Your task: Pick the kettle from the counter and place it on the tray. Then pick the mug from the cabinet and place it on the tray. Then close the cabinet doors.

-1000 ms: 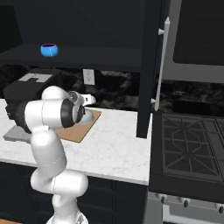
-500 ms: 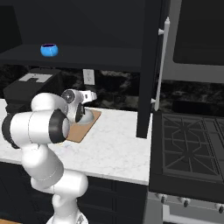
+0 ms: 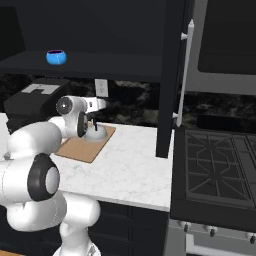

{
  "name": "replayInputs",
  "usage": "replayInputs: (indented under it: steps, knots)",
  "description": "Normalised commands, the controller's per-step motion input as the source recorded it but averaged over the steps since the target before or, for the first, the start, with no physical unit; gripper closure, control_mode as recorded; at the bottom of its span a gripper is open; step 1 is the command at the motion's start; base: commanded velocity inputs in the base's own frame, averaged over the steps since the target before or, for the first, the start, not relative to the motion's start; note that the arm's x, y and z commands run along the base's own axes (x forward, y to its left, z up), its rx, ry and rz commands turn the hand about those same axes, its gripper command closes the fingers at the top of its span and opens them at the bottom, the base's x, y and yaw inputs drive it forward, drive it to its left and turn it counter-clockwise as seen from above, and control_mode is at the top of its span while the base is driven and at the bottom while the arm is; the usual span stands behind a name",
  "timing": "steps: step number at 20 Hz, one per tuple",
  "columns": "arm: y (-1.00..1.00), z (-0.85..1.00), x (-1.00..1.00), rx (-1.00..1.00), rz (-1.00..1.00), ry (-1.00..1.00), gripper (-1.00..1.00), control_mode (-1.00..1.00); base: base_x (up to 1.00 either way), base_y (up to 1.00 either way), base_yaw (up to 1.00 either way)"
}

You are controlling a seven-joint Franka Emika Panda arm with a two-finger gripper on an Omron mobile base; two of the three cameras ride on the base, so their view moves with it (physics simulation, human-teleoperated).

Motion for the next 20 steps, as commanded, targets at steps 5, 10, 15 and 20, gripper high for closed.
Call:
replayInputs:
  steps: [5,10,15,20]
  knots:
    - [0.12,0.72,-0.57,0.13,0.00,0.00,-1.00,-1.00,0.00,0.00,0.00]
    - [0.20,0.70,-0.54,0.04,0.13,0.00,-1.00,-1.00,0.00,0.00,0.00]
    - [0.15,0.64,-0.50,0.01,0.20,0.00,-1.00,-1.00,0.00,0.00,0.00]
    - [0.15,0.60,-0.22,0.00,0.11,-0.01,-1.00,-1.00,0.00,0.00,0.00]
